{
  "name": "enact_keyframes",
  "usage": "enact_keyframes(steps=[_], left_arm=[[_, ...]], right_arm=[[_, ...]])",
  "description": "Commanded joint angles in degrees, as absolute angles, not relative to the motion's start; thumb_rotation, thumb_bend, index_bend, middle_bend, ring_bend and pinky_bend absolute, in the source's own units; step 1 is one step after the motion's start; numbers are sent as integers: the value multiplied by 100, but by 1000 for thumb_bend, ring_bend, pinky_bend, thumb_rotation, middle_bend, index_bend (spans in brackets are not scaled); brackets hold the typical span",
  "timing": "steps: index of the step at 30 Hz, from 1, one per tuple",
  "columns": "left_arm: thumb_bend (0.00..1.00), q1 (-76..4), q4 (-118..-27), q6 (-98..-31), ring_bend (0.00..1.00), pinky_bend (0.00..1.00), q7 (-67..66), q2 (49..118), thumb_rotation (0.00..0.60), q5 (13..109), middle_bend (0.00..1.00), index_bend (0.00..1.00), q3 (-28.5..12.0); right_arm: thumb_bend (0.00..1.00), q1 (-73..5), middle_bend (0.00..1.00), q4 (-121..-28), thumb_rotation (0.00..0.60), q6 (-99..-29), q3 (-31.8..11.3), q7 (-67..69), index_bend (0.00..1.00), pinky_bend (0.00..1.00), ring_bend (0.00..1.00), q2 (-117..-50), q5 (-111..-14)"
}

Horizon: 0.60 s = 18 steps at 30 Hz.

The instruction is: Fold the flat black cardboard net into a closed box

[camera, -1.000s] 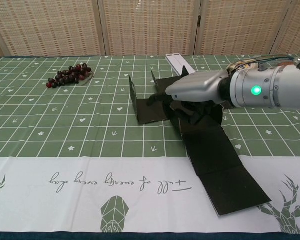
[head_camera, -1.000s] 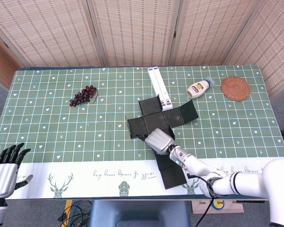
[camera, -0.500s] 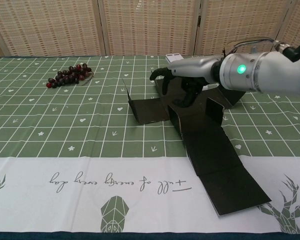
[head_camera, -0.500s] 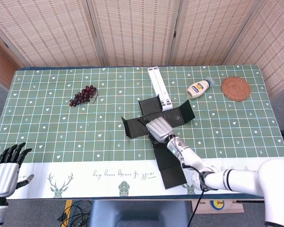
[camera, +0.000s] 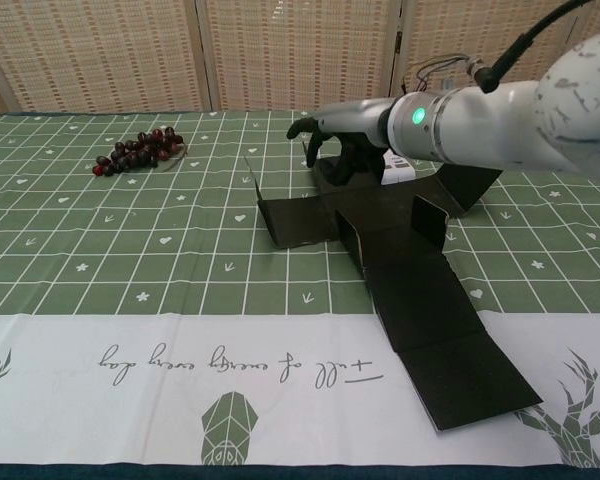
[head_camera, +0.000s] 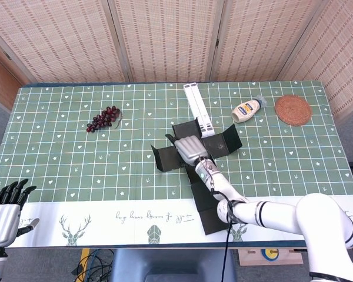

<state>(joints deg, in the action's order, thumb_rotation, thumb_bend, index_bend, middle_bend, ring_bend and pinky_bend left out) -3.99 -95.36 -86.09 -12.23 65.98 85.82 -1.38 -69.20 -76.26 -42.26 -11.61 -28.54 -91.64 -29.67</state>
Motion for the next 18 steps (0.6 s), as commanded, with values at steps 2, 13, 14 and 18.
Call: enact_keyframes(steps=[2, 13, 14, 18], left_arm=[[119, -391, -9520, -8606, 90, 119, -1209, 6608, 600, 8575, 116, 204, -131], [120, -377, -9509, -8594, 90, 120, -1219, 6624, 600, 8569, 116, 204, -111], [119, -366, -9512, -8596, 90, 120, -1219, 6620, 600, 8559, 116, 204, -105], [119, -342, -9523, -8607, 90, 119, -1232, 6606, 600, 8537, 116, 204, -97]], right_arm=[[773, -7032, 182, -7478, 600, -4351, -1269, -2951, 0, 1000, 816, -9251, -2582], [823, -7439, 147, -6618, 600, -3948, -1111, -3516, 0, 1000, 815, -9656, -1303], [827, -7478, 146, -6495, 600, -3886, -1087, -3571, 0, 1000, 815, -9718, -1177], [833, -7625, 146, -6087, 600, -3641, -995, -3763, 0, 1000, 815, -9938, -834]])
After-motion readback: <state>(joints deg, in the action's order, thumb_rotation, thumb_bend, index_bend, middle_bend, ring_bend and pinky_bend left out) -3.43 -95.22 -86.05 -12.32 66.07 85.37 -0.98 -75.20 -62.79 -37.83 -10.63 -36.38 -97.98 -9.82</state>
